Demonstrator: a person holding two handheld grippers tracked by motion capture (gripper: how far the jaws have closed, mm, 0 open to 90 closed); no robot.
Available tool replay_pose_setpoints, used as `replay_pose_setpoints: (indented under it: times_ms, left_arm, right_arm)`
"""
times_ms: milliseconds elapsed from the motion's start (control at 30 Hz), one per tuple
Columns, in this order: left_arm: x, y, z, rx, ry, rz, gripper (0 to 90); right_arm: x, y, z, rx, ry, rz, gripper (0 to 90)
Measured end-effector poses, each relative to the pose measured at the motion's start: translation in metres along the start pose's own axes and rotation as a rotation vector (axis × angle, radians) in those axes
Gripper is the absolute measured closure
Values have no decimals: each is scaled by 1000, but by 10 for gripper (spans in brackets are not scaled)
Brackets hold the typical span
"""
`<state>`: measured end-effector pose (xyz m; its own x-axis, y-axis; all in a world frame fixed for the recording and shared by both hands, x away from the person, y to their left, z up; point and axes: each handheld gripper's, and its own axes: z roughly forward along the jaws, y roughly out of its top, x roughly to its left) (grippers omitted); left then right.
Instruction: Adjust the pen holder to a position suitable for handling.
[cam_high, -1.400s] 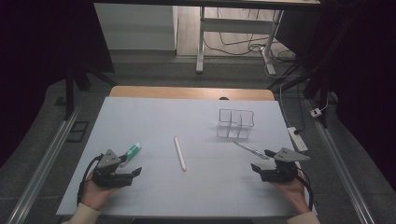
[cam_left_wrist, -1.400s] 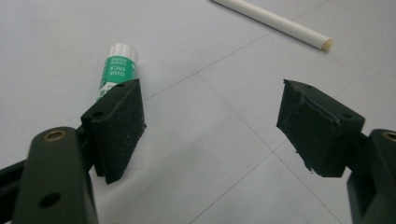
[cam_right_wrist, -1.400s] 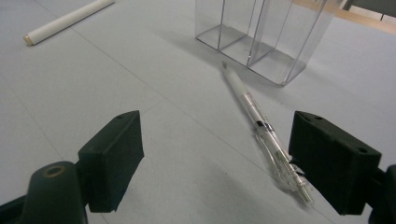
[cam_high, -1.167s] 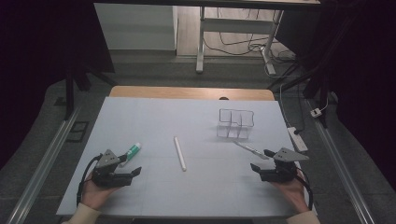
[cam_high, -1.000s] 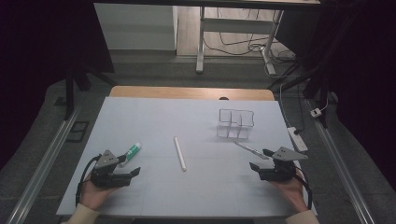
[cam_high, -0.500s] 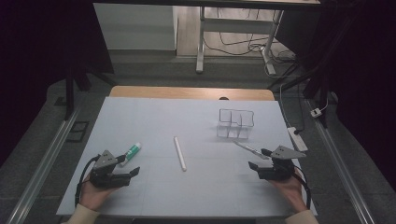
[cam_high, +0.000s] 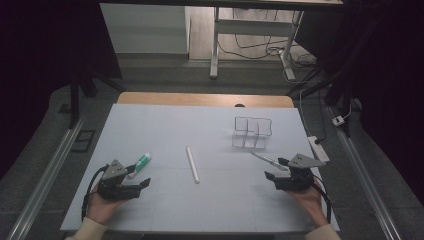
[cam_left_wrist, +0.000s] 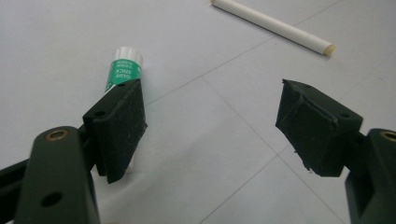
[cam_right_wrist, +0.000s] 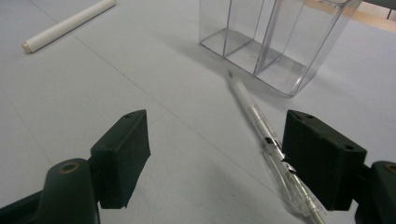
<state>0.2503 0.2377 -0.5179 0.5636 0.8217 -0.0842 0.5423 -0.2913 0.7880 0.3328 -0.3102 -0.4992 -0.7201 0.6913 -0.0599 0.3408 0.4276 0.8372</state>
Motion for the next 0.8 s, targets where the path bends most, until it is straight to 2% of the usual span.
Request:
replay_pose_setpoints:
  times_ms: [133, 533, 800]
  left_arm:
    - [0, 0, 1, 4, -4, 5, 237]
    - [1, 1, 3, 4, -5, 4, 237]
    - [1, 1, 3, 6, -5, 4, 237]
  right_arm:
    - [-4, 7, 4, -13, -13, 16, 240]
    - [-15, 22, 9, -2, -52, 54, 277]
    - [-24, 30, 13, 5, -98, 65, 350]
